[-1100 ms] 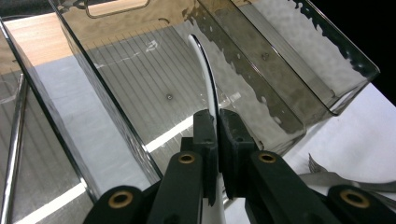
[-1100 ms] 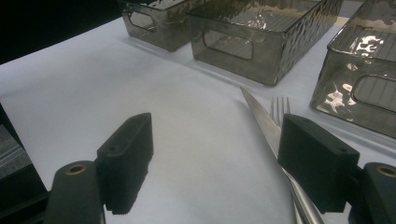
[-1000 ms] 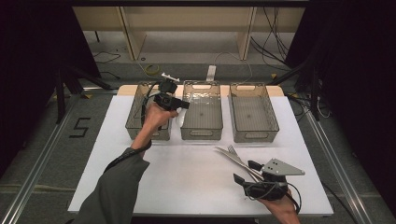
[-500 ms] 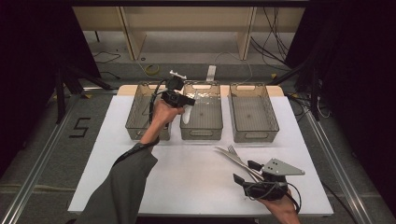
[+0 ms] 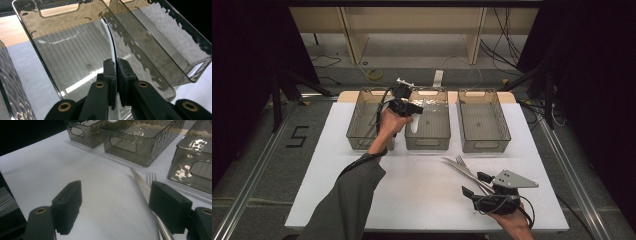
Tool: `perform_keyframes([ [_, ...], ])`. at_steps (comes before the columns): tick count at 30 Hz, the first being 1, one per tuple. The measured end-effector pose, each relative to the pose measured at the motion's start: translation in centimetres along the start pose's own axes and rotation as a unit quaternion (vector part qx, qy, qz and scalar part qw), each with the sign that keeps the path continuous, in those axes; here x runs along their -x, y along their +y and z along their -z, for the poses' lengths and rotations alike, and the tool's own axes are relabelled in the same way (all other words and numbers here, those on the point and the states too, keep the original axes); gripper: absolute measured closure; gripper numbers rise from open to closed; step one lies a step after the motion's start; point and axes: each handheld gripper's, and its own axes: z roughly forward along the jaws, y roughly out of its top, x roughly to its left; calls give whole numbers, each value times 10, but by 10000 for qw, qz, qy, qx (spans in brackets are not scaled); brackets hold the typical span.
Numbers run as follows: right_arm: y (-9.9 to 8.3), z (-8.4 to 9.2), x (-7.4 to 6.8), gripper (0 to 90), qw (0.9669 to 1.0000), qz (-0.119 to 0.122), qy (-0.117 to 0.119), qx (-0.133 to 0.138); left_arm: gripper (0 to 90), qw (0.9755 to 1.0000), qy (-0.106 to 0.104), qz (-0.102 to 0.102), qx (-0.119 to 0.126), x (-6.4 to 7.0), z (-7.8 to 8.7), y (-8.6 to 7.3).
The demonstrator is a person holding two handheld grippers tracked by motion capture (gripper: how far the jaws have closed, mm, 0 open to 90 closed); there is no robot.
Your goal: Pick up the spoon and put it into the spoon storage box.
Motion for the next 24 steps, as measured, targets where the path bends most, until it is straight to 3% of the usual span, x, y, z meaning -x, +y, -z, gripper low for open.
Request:
perform_keyframes([
  [17, 0, 0, 0, 272, 10000, 12, 13, 4, 846, 9998, 169, 42, 29, -3, -13, -3],
  [24, 0, 1, 0, 272, 10000, -1, 9, -2, 752, 9994, 166, 137, 268, -3, -10, -1],
])
